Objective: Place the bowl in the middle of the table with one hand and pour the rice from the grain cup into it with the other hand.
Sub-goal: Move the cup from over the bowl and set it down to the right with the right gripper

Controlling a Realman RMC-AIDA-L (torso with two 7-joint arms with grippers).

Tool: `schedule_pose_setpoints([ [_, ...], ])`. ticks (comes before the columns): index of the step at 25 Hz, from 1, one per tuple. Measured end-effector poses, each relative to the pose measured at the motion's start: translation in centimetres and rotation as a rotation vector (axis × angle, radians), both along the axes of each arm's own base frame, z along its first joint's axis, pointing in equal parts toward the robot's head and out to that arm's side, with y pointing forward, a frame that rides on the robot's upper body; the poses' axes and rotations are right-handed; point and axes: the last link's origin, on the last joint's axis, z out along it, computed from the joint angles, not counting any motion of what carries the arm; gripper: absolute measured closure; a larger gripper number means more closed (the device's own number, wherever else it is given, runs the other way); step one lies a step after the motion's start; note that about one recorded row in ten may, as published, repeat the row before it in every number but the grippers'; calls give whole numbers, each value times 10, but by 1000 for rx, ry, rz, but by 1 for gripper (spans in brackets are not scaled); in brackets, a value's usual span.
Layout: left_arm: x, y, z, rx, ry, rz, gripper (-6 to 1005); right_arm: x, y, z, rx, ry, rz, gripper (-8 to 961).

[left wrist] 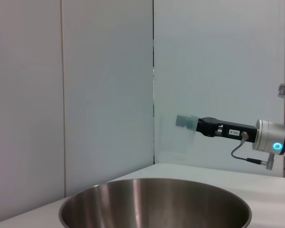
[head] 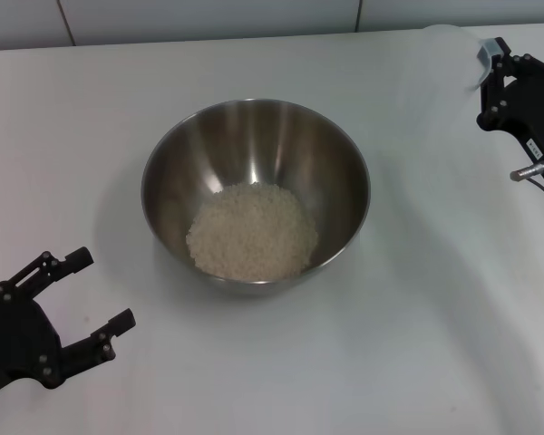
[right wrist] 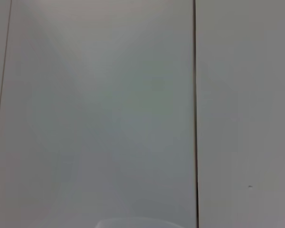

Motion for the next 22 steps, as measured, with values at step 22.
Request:
schedule_pose_setpoints([
  [22, 3, -3, 0, -5, -18, -15, 131, 33, -3, -21, -93, -143, -199, 933],
])
